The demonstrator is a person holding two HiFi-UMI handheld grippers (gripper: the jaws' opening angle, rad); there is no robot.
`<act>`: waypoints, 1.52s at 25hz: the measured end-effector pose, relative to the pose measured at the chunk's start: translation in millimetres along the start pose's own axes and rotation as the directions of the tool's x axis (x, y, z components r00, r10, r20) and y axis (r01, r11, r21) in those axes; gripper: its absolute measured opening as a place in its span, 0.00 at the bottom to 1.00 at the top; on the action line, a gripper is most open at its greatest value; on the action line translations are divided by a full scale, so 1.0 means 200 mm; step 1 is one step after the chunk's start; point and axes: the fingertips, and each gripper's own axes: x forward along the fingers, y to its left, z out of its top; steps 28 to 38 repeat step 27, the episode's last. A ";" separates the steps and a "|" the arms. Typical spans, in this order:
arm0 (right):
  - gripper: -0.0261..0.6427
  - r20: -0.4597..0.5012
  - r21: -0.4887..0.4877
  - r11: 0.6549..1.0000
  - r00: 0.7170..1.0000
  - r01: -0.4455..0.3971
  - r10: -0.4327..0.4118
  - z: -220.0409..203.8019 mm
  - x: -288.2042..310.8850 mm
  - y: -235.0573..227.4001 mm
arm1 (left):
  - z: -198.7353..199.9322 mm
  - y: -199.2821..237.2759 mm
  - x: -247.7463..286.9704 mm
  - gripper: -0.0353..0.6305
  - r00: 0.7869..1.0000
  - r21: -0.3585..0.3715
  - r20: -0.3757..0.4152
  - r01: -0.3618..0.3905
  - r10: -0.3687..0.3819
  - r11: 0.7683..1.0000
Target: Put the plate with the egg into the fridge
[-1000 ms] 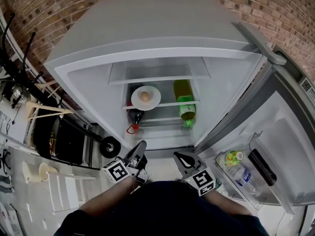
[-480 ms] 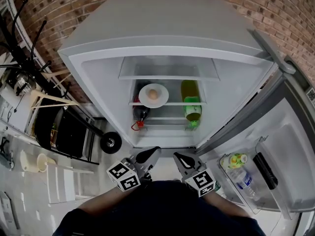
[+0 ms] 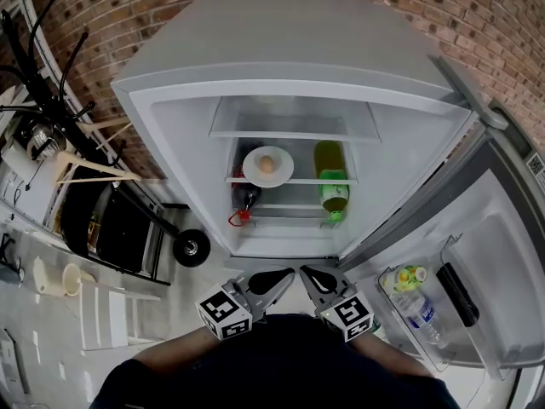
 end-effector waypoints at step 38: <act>0.05 -0.010 -0.001 1.000 1.000 0.004 -0.004 0.02 -0.06 0.00 | 0.01 -0.04 0.00 0.06 1.000 -0.005 0.002 0.018 -0.018 1.000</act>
